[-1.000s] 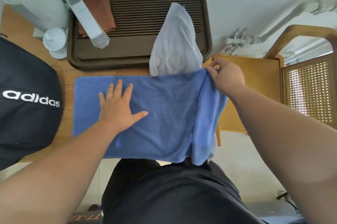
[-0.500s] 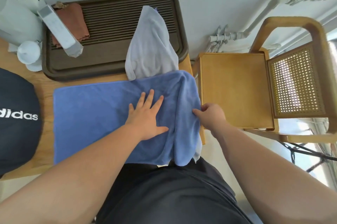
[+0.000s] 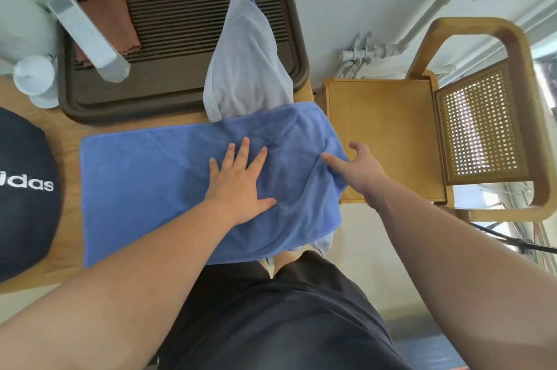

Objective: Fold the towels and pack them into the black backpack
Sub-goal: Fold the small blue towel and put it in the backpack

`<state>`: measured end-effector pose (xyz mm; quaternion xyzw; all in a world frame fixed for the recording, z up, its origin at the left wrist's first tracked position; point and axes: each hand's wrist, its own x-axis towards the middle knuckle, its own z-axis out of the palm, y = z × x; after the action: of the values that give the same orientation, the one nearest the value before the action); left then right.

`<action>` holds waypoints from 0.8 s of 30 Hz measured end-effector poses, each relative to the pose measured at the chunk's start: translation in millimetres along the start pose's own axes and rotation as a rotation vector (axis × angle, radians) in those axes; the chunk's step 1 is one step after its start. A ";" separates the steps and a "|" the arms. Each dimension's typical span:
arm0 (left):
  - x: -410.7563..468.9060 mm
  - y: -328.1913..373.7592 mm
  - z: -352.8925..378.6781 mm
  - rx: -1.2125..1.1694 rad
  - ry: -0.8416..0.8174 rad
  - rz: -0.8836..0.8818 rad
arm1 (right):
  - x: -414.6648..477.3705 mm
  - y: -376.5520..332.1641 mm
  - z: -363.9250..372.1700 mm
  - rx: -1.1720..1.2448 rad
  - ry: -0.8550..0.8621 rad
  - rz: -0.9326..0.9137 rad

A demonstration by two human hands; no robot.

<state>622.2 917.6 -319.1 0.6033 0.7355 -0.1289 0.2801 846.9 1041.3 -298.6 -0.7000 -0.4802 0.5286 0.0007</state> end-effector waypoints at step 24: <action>-33.8 111.8 -21.1 -0.909 0.134 -0.084 | -46.1 23.0 -29.2 0.128 -0.290 -0.250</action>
<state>727.9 927.9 -266.3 0.3957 0.7578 0.2347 0.4627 884.9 1012.7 -263.3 -0.5500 -0.5238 0.6492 0.0414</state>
